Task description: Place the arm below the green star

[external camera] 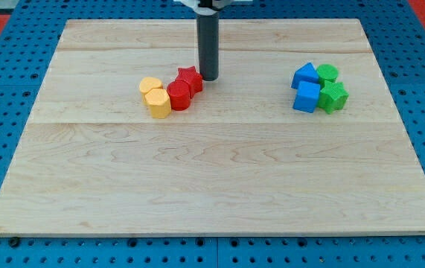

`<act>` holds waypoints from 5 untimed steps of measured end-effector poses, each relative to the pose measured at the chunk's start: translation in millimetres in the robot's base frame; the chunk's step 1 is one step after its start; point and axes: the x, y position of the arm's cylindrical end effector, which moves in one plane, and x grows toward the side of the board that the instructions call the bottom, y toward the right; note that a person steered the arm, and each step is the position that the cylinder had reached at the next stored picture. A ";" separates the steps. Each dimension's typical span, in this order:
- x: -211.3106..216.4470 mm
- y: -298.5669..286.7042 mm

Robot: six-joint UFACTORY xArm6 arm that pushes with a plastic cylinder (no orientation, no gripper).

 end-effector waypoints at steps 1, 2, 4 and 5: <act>-7.2 26.1; 0.2 26.8; 100.6 39.4; 137.6 99.0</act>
